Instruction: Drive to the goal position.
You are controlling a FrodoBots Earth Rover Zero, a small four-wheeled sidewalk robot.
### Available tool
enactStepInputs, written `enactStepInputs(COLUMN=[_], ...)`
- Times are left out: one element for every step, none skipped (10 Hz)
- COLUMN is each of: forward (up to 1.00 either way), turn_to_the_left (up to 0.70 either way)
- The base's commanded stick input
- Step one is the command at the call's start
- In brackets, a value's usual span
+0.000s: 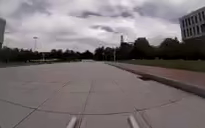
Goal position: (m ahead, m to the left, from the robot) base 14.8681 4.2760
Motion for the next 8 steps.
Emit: enactStepInputs(forward=[0.70,0.70,0.70,0.70,0.70,0.70,0.70,0.70], turn_to_the_left=[0.01,0.01,0.01,0.01,0.01,0.01,0.01,0.01])
